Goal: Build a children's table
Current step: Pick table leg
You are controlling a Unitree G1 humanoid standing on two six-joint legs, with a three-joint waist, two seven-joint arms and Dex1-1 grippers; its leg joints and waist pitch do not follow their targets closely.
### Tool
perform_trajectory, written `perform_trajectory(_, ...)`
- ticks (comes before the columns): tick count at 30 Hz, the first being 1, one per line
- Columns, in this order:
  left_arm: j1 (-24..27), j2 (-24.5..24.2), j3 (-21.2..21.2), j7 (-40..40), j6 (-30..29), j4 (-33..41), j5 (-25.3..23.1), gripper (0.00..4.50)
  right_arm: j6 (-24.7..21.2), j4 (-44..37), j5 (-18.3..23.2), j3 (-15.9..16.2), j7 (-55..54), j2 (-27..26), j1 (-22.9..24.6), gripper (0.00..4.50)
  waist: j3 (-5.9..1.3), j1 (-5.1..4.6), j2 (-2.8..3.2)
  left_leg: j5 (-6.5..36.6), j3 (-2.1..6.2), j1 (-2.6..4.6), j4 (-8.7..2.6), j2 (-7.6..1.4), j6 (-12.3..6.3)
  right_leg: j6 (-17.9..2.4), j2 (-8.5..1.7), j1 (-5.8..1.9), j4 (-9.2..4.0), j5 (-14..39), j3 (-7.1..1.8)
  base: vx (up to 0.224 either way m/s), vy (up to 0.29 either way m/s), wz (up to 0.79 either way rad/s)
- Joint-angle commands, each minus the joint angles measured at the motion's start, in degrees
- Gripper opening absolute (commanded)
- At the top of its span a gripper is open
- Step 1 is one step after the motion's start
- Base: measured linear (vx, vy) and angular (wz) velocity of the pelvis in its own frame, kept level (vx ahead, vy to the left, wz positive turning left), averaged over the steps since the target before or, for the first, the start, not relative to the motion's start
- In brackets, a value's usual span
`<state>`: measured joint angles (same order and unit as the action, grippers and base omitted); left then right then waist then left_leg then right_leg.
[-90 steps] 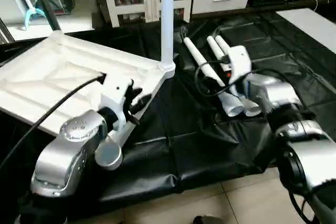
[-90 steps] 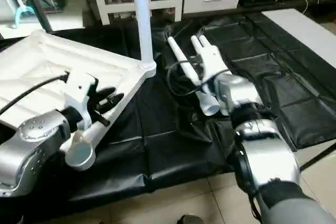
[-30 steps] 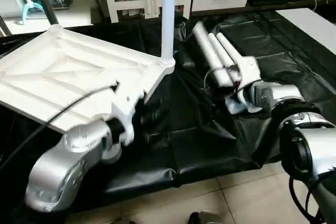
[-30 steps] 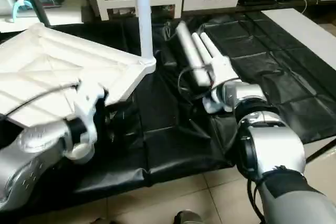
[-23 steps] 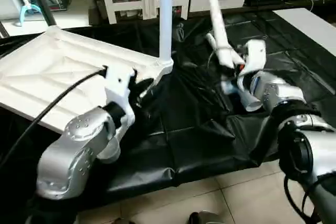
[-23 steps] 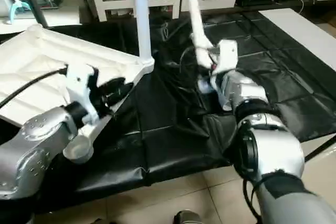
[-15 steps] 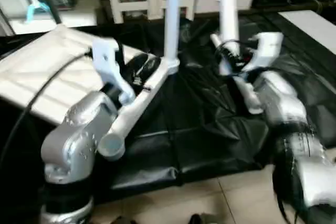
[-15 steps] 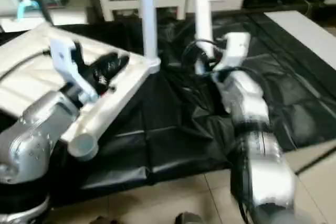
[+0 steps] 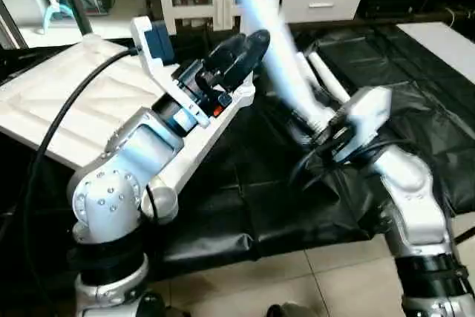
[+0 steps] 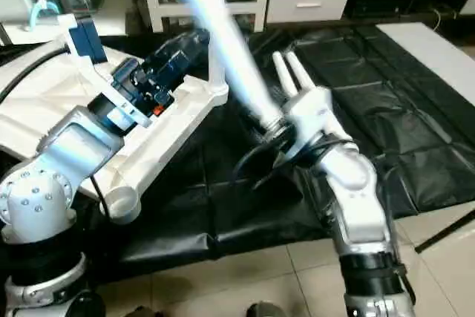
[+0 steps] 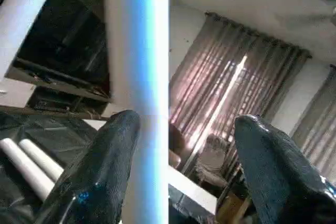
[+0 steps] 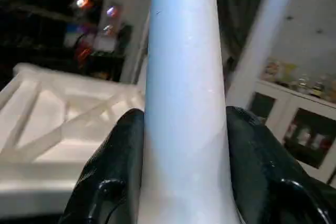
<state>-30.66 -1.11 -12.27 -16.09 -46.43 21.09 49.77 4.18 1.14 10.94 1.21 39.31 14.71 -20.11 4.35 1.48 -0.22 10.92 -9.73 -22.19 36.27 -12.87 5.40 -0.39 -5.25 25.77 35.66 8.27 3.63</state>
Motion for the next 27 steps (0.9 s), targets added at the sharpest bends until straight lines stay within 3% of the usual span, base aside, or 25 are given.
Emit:
perform_trajectory(1,-1.1,-0.4,0.4,0.7,0.7,-1.1,-1.7,3.57,1.1,-2.2,-1.0,1.3,0.9,0.7,0.2,1.89,-4.72,-0.30,-0.74,14.9,-0.90,0.35,-4.00,1.22,-2.08,-1.2,-0.14,-3.27,-5.86,27.9,-0.76,0.000,0.000,0.00)
perform_trajectory(2,-1.1,-0.4,0.1,0.9,1.0,-1.3,-1.6,3.66,1.4,-2.1,-1.5,1.9,1.1,0.9,0.3,1.89,-4.74,-0.46,-1.67,14.8,-1.00,0.20,-3.95,1.21,-2.18,-0.9,-0.08,-3.29,-5.99,28.2,-0.72,0.000,0.000,0.00)
perform_trajectory(4,-1.1,-0.9,0.1,1.0,1.1,-1.2,-1.5,3.88,1.7,-2.2,-1.9,2.5,1.2,1.1,0.6,1.89,-4.79,-0.23,-1.07,14.4,-0.81,0.18,-4.10,1.12,-1.91,-0.6,-0.26,-3.31,-5.83,28.1,-0.74,0.000,0.000,0.00)
perform_trajectory(8,-0.7,-2.3,0.2,3.9,2.1,-2.0,-4.0,3.95,2.7,-1.3,-3.0,3.2,0.4,1.1,0.3,1.89,-4.86,-0.44,-1.34,15.7,-0.57,0.33,-4.60,0.72,-1.55,-2.3,-0.20,-3.35,-5.55,24.4,-0.75,0.000,0.000,0.00)
perform_trajectory(14,-0.8,-1.9,-0.8,3.6,1.9,-1.5,-2.4,3.95,3.6,0.3,-4.4,4.2,1.0,2.2,0.7,1.89,-4.96,-0.20,-1.59,16.1,-0.81,0.62,-4.48,0.76,-1.48,-3.8,-0.36,-3.36,-5.42,22.5,-1.05,0.000,0.000,0.00)
perform_trajectory(19,-0.8,-1.3,-1.6,4.4,2.2,-1.6,-0.4,3.95,4.9,1.4,-5.8,4.9,1.0,3.0,1.6,1.89,-5.04,-0.19,-1.36,15.8,-0.72,0.44,-4.52,0.81,-1.44,-4.1,-0.47,-3.70,-5.31,22.0,-1.08,0.000,0.000,0.00)
perform_trajectory(20,-0.8,-1.3,-1.6,4.4,2.1,-1.7,0.0,3.68,5.0,1.4,-5.9,5.0,0.9,3.0,1.7,1.89,-5.06,-0.23,-1.38,15.5,-0.67,0.36,-4.55,0.76,-1.47,-4.4,-0.46,-3.80,-5.21,21.2,-1.08,0.000,0.000,0.00)
perform_trajectory(24,-0.4,-1.1,-1.2,4.8,1.0,-1.8,0.8,3.55,5.7,1.6,-6.7,5.4,0.5,3.3,1.9,1.89,-5.03,-0.28,-1.20,15.8,-0.69,0.48,-4.59,0.73,-1.41,-5.2,-0.37,-3.81,-5.12,20.1,-1.08,0.000,0.000,0.00)
perform_trajectory(27,-0.1,-0.9,-1.2,5.3,0.8,-2.4,0.6,3.17,7.0,2.1,-7.7,5.8,0.6,3.9,1.9,1.89,-4.98,-0.34,-1.02,16.8,-0.69,0.57,-4.59,0.77,-1.33,-5.0,-0.34,-3.81,-5.27,21.0,-1.04,0.000,0.000,0.00)
